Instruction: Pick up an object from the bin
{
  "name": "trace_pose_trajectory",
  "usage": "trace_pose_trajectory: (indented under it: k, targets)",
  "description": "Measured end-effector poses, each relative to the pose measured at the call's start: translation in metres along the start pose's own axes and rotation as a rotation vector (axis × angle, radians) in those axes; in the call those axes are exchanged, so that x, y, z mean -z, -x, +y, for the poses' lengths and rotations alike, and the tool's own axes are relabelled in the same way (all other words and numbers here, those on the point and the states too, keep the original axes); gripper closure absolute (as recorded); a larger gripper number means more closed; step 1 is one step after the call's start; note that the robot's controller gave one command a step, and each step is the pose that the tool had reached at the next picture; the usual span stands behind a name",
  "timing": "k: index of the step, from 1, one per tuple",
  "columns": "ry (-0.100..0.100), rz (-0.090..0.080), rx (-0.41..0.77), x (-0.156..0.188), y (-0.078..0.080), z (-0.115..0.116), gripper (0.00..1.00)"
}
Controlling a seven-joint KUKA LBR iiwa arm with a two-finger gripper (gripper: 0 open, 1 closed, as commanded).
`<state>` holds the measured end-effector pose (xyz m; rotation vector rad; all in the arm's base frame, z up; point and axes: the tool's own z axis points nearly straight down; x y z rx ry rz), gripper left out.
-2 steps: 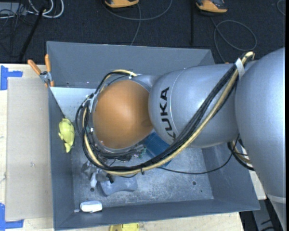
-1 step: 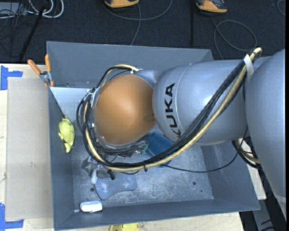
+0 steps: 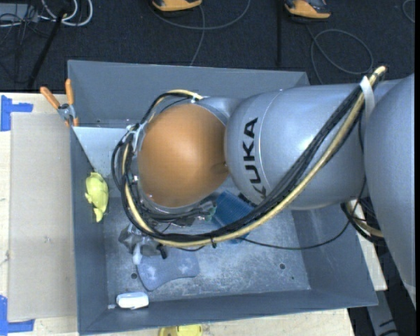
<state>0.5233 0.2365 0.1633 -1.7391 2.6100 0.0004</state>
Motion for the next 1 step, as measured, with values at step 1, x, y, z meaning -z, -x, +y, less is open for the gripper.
trace_pose_trajectory:
  k: [1]
  targets:
    - [0.001,0.001,0.000,0.0047,0.0001,0.0002,1.00]
